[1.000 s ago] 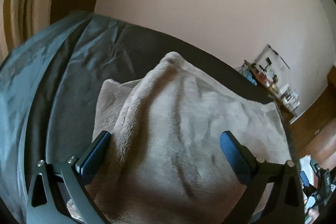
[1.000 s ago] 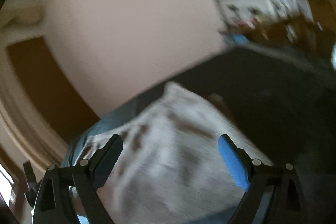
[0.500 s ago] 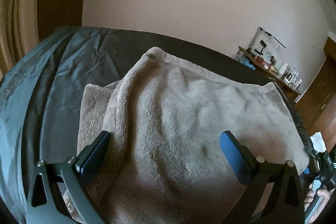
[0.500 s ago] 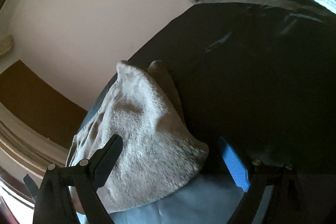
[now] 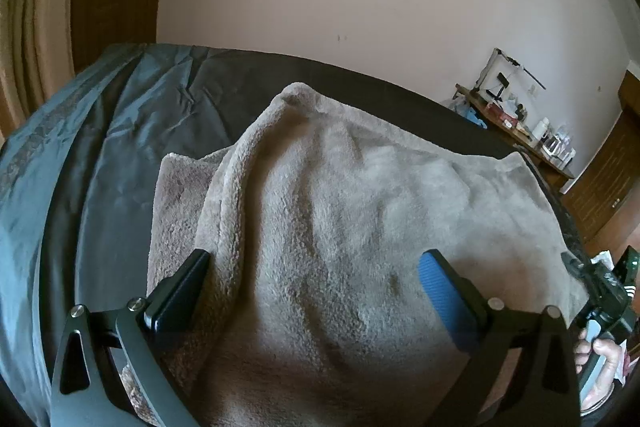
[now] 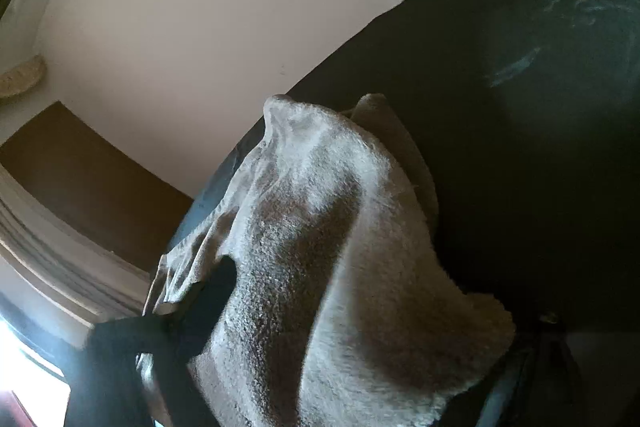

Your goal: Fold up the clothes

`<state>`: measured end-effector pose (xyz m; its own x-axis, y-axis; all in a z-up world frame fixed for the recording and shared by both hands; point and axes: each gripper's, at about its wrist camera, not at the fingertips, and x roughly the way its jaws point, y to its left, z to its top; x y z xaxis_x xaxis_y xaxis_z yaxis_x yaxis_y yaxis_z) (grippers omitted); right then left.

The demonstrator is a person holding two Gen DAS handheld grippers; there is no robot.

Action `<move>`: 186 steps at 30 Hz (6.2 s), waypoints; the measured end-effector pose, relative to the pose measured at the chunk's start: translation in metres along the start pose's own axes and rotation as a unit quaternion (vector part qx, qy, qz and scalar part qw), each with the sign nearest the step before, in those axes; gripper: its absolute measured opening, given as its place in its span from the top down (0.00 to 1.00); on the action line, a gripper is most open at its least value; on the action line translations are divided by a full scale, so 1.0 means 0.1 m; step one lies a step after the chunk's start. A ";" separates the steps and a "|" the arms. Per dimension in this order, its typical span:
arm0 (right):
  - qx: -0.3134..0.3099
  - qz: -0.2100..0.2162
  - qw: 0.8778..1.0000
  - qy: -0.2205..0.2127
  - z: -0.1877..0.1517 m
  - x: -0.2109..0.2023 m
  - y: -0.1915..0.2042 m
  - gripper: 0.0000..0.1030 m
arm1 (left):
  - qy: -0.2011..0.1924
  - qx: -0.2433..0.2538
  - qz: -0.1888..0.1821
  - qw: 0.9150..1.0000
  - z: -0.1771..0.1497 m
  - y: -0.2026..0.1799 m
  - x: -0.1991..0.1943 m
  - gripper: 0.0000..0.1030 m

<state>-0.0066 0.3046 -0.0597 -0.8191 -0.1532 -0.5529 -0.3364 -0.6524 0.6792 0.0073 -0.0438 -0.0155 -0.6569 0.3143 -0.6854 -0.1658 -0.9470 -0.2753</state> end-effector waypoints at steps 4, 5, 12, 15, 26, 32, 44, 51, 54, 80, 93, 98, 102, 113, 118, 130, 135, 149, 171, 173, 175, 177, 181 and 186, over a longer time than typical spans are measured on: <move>0.030 0.016 0.999 -0.001 -0.02 -0.02 -0.12 0.63 | 0.003 -0.003 -0.002 1.000 0.00 0.01 0.01 0.00; 0.034 0.022 0.999 -0.002 -0.03 -0.05 -0.14 0.63 | 0.004 -0.004 -0.002 1.000 0.00 0.02 0.01 0.00; 0.032 0.090 0.995 -0.018 -0.01 -0.25 -0.07 0.65 | 0.009 -0.007 0.002 1.000 0.00 0.03 0.05 0.00; 0.033 0.089 0.995 -0.016 -0.02 -0.22 -0.10 0.65 | 0.010 -0.008 0.003 1.000 0.01 0.05 0.06 0.00; 0.065 0.096 0.993 -0.002 -0.06 0.04 -0.38 0.40 | 0.014 -0.007 0.009 1.000 0.00 0.05 0.09 0.00; 0.053 0.126 0.991 0.002 -0.07 0.10 -0.31 0.64 | 0.013 -0.016 0.007 1.000 0.01 0.09 0.07 0.00; -0.042 0.241 0.970 0.006 -0.07 0.09 0.97 0.69 | -0.004 -0.085 -0.002 0.996 0.10 0.52 -0.19 0.00; -0.161 0.264 0.950 0.049 -0.72 0.62 2.00 0.70 | -0.035 -0.152 0.033 0.987 0.07 1.17 -0.50 0.00; -0.225 0.243 0.942 0.061 -1.10 0.96 2.34 0.70 | -0.044 -0.184 0.056 0.980 0.02 1.42 -0.54 0.00; -0.397 0.285 0.861 0.139 -2.59 1.11 2.91 0.30 | -0.002 -0.237 -0.064 0.969 -0.13 1.63 -0.35 0.00; -0.371 0.276 0.879 0.112 -2.28 1.38 2.78 0.23 | 0.034 -0.229 -0.131 0.964 -0.23 1.46 -0.67 0.00; -0.414 0.272 0.846 0.196 -2.55 1.62 2.83 0.23 | 0.054 -0.210 -0.132 0.967 -0.27 1.41 -0.76 0.00; -0.406 0.278 0.844 0.214 -2.60 1.79 2.75 0.22 | 0.085 -0.201 -0.126 0.968 -0.39 1.35 -0.72 0.00; -0.325 0.374 0.853 0.167 -1.97 1.68 2.44 0.22 | 0.121 -0.212 -0.167 0.955 -0.47 1.27 -0.79 0.00; -0.324 0.386 0.853 0.133 -1.82 1.55 2.30 0.22 | 0.151 -0.219 -0.217 0.939 -0.52 1.06 -0.77 0.00; -0.316 0.369 0.869 0.094 -1.54 1.09 1.94 0.18 | 0.120 -0.210 -0.182 0.953 -0.35 0.86 -1.01 0.00; -0.307 0.359 0.877 0.089 -1.44 1.02 1.89 0.17 | 0.122 -0.203 -0.192 0.952 -0.37 0.78 -1.02 0.00; -0.324 0.323 0.886 0.075 -1.41 0.94 1.85 0.17 | 0.199 -0.198 -0.225 0.933 -0.10 0.41 -0.33 0.00; -0.351 0.299 0.884 0.077 -1.54 0.89 1.83 0.17 | 0.177 -0.145 -0.200 0.953 0.36 0.19 -0.40 0.00; -0.356 0.296 0.883 0.075 -1.55 0.88 1.84 0.17 | 0.201 -0.157 -0.188 0.949 0.40 0.25 -0.22 0.00; -0.359 0.295 0.882 0.074 -1.56 0.84 1.84 0.17 | 0.211 -0.156 -0.192 0.946 0.42 0.29 -0.09 0.00; -0.361 0.294 0.882 0.073 -1.57 0.83 1.84 0.17 | 0.209 -0.155 -0.198 0.945 0.45 0.29 -0.05 0.02; -0.370 0.289 0.880 0.069 -1.62 0.83 1.87 0.17 | 0.201 -0.117 -0.183 0.955 0.51 0.21 -0.12 0.40; -0.383 0.284 0.877 0.065 -1.66 0.83 1.89 0.17 | 0.198 -0.117 -0.189 0.955 0.51 0.26 -0.13 0.71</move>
<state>-0.0608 0.0449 -0.0571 -0.6775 -0.6648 -0.3146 0.5591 -0.7435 0.3669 -0.0261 -0.0762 0.0204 -0.2457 0.6759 -0.6949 -0.1370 -0.7338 -0.6654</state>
